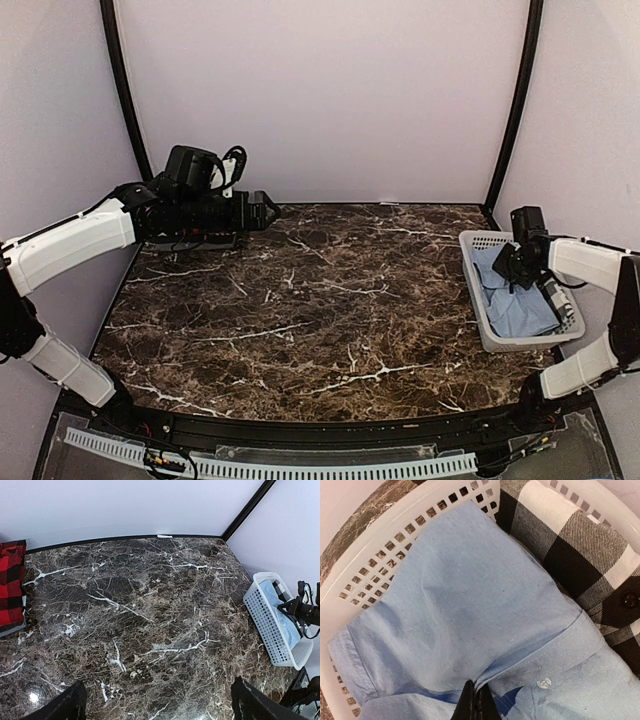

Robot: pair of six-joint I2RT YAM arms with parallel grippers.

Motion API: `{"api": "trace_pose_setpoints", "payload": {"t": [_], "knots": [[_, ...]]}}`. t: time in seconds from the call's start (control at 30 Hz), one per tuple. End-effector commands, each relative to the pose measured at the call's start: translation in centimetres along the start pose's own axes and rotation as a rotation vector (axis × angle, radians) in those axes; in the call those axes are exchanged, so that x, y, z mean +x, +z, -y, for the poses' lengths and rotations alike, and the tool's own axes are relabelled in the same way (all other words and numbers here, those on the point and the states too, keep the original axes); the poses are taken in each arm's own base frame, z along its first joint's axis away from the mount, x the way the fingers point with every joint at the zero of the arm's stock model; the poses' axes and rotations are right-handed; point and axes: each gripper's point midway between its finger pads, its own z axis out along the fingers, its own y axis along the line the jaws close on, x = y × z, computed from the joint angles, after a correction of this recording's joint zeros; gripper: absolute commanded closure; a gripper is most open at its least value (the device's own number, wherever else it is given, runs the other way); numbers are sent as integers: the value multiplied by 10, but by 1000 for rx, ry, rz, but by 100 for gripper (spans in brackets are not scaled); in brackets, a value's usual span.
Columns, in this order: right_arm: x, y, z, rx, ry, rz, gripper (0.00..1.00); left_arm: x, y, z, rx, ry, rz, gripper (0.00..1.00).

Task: Fold and stack the long sleeve shirts
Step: Pick up the crumpled shirt from the bin.

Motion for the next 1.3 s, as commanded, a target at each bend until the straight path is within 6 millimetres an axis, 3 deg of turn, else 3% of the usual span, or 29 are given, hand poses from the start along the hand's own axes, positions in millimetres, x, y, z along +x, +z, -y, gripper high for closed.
{"api": "trace_pose_setpoints", "payload": {"t": [0.0,0.2,0.57,0.73,1.0,1.17,1.27], "knots": [[-13,-14,-12,-52,-9,25,100,-5,-8,2,6,3,9,1],[-48,-56,-31,-146,-14,110,100,-6,-9,3,7,5,12,1],[-118,-183,-96,-485,-90,324,100,-6,-7,7,32,3,11,1],[-132,-239,-132,-631,-160,381,100,-7,-6,9,44,2,12,1],[-128,-330,-198,-911,-276,417,100,-8,-5,14,72,-1,15,1],[-111,-388,-242,-1098,-350,407,100,-14,-10,15,68,2,37,1],[-88,-417,-271,-1189,-404,379,100,-19,-16,13,56,7,58,1]]}}
